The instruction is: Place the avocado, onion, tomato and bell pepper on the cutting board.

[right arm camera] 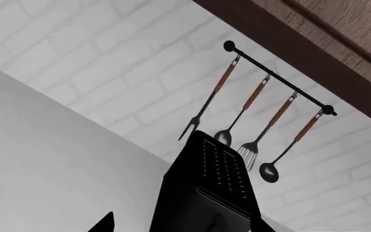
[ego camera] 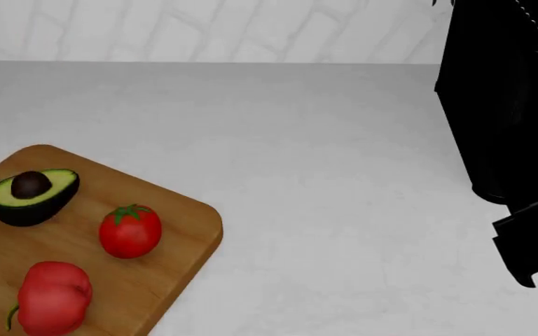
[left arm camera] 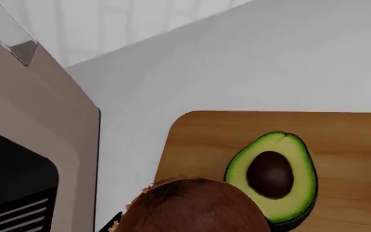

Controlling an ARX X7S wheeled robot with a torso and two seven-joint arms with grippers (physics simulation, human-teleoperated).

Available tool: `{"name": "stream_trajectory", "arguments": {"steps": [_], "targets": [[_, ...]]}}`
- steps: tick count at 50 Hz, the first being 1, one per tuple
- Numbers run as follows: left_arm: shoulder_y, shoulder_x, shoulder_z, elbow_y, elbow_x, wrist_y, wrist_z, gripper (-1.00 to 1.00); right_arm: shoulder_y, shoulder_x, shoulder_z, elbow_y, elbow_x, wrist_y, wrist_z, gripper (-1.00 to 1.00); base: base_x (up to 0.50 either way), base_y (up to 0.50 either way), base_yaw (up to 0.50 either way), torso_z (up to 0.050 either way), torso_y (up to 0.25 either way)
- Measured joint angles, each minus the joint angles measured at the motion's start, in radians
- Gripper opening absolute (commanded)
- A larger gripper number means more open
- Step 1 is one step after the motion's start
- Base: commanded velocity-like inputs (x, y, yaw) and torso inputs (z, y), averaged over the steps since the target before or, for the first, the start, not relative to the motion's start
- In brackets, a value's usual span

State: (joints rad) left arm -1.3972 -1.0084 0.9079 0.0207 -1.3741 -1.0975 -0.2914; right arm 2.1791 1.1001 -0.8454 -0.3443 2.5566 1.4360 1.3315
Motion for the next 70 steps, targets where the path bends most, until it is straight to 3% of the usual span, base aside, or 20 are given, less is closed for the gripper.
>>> {"name": "stream_trajectory", "arguments": {"steps": [26, 27, 51, 70], "targets": [[0.083, -0.026, 0.004, 0.023, -0.015, 0.044, -0.015, -1.0, 0.006, 0.011, -0.006, -0.009, -0.004, -0.009, -0.009, 1.0, 0.0, 0.0, 0.0, 0.0, 0.0], [0.084, -0.027, 0.004, 0.024, -0.016, 0.044, -0.015, 1.0, 0.006, 0.012, -0.005, -0.009, -0.004, -0.01, -0.01, 1.0, 0.0, 0.0, 0.0, 0.0, 0.0], [0.057, -0.053, -0.021, 0.09, -0.083, 0.019, -0.067, 1.0, 0.005, 0.016, -0.006, -0.017, -0.011, -0.018, -0.021, 1.0, 0.0, 0.0, 0.0, 0.0, 0.0], [-0.04, -0.121, -0.14, 0.293, -0.342, 0.018, -0.231, 1.0, 0.03, 0.014, -0.022, -0.024, 0.011, -0.034, -0.009, 1.0, 0.0, 0.0, 0.0, 0.0, 0.0]]}}
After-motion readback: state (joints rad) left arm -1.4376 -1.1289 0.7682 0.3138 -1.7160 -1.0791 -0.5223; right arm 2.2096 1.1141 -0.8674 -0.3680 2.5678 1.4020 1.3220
